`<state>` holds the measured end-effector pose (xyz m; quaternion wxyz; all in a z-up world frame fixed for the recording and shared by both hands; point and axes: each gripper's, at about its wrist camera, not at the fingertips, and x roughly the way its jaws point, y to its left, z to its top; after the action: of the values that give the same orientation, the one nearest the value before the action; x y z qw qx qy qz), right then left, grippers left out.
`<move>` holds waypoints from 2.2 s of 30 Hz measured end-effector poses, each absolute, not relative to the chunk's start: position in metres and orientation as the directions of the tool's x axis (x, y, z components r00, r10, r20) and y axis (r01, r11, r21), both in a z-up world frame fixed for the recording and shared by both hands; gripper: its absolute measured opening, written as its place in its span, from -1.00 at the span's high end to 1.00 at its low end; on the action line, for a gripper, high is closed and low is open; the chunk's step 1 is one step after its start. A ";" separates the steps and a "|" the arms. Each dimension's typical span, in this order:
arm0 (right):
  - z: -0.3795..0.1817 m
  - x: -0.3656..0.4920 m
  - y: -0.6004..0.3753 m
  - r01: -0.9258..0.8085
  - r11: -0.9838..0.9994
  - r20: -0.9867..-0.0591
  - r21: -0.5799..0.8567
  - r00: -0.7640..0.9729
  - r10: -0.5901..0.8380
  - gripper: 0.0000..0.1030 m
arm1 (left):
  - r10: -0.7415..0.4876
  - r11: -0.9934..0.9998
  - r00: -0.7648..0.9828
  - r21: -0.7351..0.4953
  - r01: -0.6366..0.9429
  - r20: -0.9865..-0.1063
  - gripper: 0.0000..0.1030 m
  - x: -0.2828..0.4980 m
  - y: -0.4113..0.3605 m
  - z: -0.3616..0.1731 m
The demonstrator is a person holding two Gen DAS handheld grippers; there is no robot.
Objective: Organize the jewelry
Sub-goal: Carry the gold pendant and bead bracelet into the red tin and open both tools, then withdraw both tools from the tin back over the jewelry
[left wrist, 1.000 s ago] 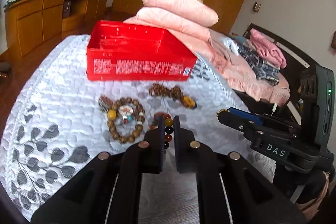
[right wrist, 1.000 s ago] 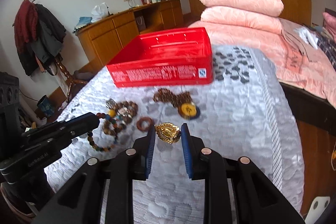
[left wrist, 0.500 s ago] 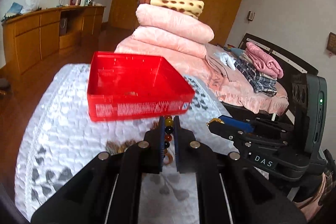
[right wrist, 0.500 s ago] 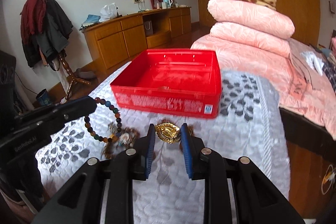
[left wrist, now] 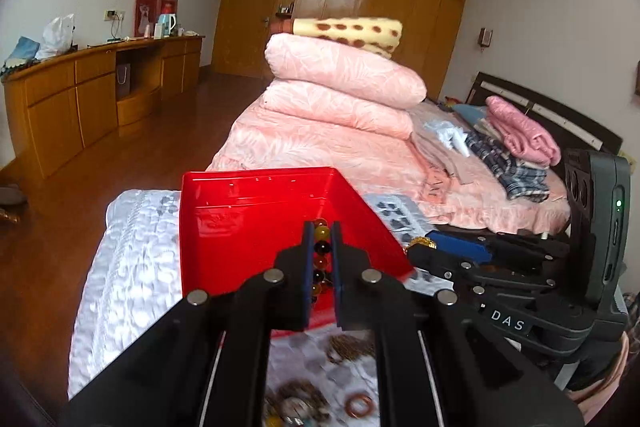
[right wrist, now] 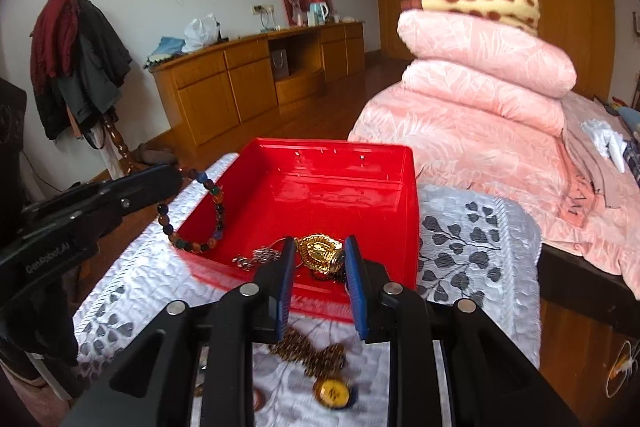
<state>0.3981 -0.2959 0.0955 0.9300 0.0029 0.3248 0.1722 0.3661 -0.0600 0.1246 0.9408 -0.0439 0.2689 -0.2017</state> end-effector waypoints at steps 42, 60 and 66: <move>0.067 0.452 -0.289 -0.316 0.946 -0.663 0.073 0.693 0.283 0.30 | -0.270 0.952 0.752 -0.050 0.302 -0.601 0.21 0.440 -0.057 0.077; 0.063 0.352 -0.287 -0.328 0.942 -0.648 0.073 0.703 0.294 0.24 | -0.273 0.948 0.768 -0.026 0.317 -0.579 0.07 0.335 -0.046 0.077; 0.057 0.330 -0.294 -0.327 0.940 -0.651 0.095 0.694 0.307 0.24 | -0.267 0.950 0.753 -0.033 0.310 -0.601 0.02 0.312 -0.036 0.068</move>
<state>0.3302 -0.2943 0.0572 0.9202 -0.0142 0.3512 0.1723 0.3121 -0.0358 0.0677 0.9357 0.0343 0.3156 -0.1541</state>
